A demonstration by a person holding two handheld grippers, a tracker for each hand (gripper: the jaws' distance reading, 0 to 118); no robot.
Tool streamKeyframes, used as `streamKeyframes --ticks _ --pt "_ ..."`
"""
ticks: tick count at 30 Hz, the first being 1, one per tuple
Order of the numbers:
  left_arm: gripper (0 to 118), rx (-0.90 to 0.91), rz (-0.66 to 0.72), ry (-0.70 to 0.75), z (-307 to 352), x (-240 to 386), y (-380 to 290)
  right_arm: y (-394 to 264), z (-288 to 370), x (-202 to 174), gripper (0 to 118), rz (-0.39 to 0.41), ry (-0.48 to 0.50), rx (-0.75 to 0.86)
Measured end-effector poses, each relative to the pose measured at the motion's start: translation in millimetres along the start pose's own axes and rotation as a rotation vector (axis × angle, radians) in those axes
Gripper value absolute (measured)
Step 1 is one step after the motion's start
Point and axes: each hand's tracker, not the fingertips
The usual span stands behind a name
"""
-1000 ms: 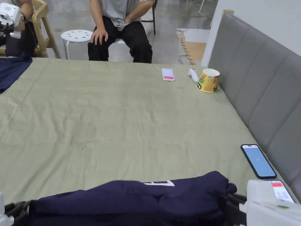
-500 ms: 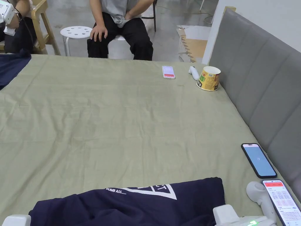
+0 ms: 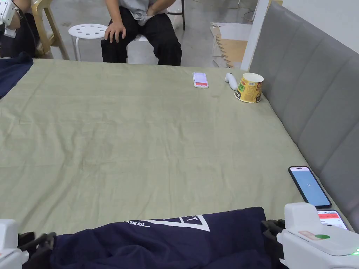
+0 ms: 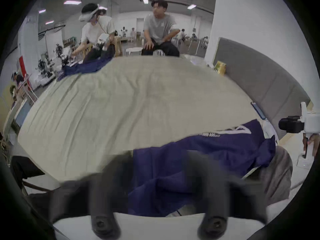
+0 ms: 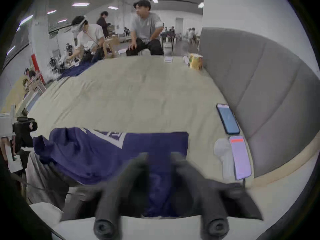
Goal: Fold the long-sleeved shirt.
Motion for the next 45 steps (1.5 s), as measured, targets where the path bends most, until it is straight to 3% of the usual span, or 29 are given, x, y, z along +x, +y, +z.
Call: streamKeyframes --ticks 1,6,7,8,10,12,16,19,21,25,29,30,32,36,37,38,39,40,42,45 --pt "9 0.015 0.013 -0.005 1 3 3 1 1 -2 3 -0.002 0.001 0.005" --pt "4 0.054 0.098 -0.074 7 -10 6 4 3 -10 0 0.000 0.054 0.021" --pt "13 0.050 0.141 -0.076 5 -18 3 5 3 -11 0 0.007 0.061 0.018" --pt "36 0.035 0.176 -0.092 3 -28 1 4 2 -13 0 0.010 0.069 0.016" --pt "110 -0.046 0.206 -0.103 -10 -47 -5 2 1 -14 0 0.002 0.087 0.013" --pt "103 -0.056 0.273 -0.132 -20 -76 -14 1 -2 -16 0 0.002 0.107 -0.002" --pt "104 -0.162 0.491 -0.192 -46 -131 -34 0 -4 -22 0 0.018 0.116 -0.015" --pt "104 -0.201 0.656 -0.357 -71 -164 -58 0 -4 -25 0 0.015 0.134 -0.021" --pt "104 -0.251 0.773 -0.482 -87 -174 -67 0 -6 -27 0 0.015 0.145 -0.024" --pt "107 -0.365 0.929 -0.554 -130 -172 -82 1 -6 -32 0 0.031 0.148 -0.028" --pt "109 -0.283 0.832 -0.716 -138 -144 -73 0 -3 -33 0 0.022 0.152 -0.024" --pt "109 -0.459 0.893 -0.757 -148 -129 -82 0 -3 -33 0 0.020 0.151 -0.025" --pt "110 -0.427 0.824 -0.805 -148 -108 -80 0 -3 -32 0 0.021 0.151 -0.027" --pt "111 -0.427 0.841 -0.800 -165 -94 -73 0 -2 -33 0 0.024 0.149 -0.029" --pt "100 -0.413 0.810 -0.782 -163 -89 -67 0 -3 -32 0 0.023 0.150 -0.029" --pt "65 -0.418 0.706 -0.701 -158 -84 -62 0 -2 -32 0 0.022 0.150 -0.028" --pt "18 -0.429 0.636 -0.598 -158 -76 -58 0 -1 -32 0 0.021 0.149 -0.028" --pt "18 -0.432 0.574 -0.528 -159 -74 -57 0 -1 -31 0 0.020 0.148 -0.027" --pt "18 -0.417 0.640 -0.611 -157 -78 -55 0 0 -30 0 0.016 0.146 -0.025" --pt "18 -0.318 0.675 -0.556 -152 -87 -49 -1 5 -25 0 0.005 0.138 -0.016"
